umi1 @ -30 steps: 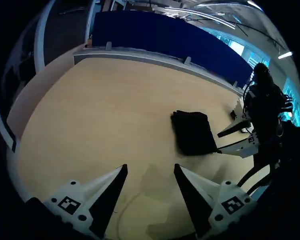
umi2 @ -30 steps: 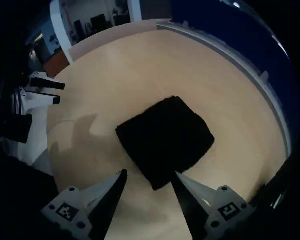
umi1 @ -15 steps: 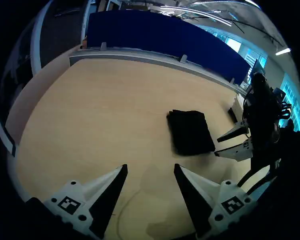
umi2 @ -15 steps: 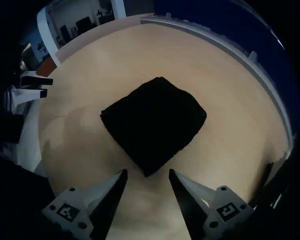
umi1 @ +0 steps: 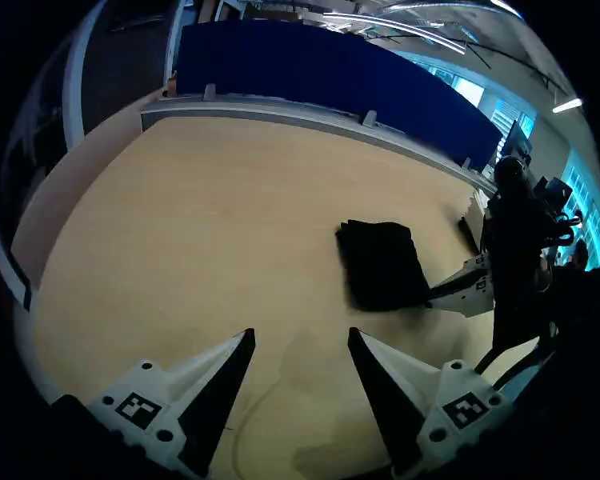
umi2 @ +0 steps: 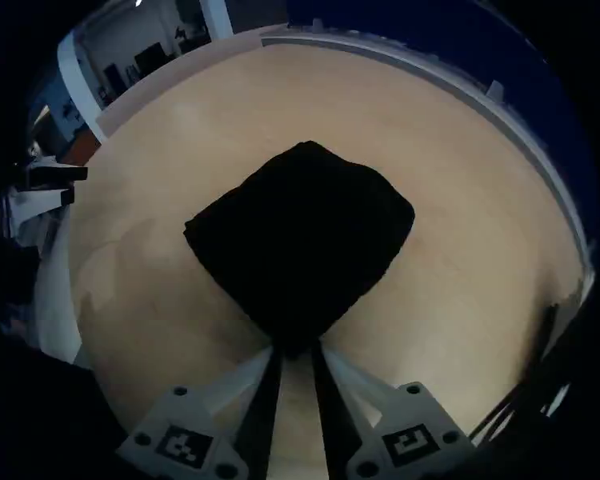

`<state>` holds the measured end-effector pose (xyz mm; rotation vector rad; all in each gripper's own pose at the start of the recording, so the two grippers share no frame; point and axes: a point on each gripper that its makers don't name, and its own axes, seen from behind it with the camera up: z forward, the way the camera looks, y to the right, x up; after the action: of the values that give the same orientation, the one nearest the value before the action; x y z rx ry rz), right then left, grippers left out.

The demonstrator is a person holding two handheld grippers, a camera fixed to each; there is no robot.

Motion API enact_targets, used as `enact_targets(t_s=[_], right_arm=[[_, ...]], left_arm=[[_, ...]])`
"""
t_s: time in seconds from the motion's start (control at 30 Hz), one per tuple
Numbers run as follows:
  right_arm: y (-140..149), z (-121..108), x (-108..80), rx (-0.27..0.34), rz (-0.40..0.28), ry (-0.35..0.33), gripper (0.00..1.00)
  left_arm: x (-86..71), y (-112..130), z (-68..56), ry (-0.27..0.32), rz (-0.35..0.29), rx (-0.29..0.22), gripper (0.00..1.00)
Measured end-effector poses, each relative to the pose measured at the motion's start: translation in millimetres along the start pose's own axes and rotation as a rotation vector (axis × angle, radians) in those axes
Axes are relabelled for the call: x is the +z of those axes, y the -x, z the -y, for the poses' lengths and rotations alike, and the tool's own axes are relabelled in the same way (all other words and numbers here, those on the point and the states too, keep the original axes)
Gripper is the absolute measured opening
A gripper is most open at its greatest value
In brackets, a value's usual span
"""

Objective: Fold towel

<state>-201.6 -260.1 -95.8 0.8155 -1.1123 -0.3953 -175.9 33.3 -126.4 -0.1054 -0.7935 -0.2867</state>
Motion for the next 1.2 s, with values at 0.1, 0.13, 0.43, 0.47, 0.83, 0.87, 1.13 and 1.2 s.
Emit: enact_targets(t_s=[0.1,0.13,0.43,0.47,0.83,0.87,1.13,1.2], right_arm=[[1.0,1.1,-0.2,0.002,0.006,-0.01,0.13],[0.6,0.9,0.0,0.001,0.004,-0.008,0.1],[-9.2,3.5,-5.1,-0.014,-0.024,-0.008,0.05],[-11.2,3.5,-6.7,-0.017,-0.03,-0.006,0.05],[-76.9,7.6,-58.2,-0.07,-0.211,0.024,0.05],[-84.2,7.8,-64.7,-0.077,-0.231,0.028,0.05],[-134.4,6.4,-120.8,-0.134,-0.369,0.058,0.05],[-143.7,6.4,-134.0,-0.139,-0.398,0.059,0.05]], left_arm=[[1.2,0.1,0.8,-0.001,0.001,0.001,0.86],[1.6,0.1,1.1,-0.001,0.001,0.001,0.86],[1.3,-1.8,2.1,-0.001,0.001,0.001,0.86],[1.1,-2.1,2.0,-0.001,0.001,0.001,0.86],[0.2,-15.4,-1.5,0.008,-0.018,0.014,0.86],[-0.1,-17.8,-2.2,0.009,-0.022,0.017,0.86],[-3.6,-33.6,-6.7,0.016,-0.047,0.041,0.86],[-4.7,-35.9,-7.5,0.017,-0.052,0.043,0.86]])
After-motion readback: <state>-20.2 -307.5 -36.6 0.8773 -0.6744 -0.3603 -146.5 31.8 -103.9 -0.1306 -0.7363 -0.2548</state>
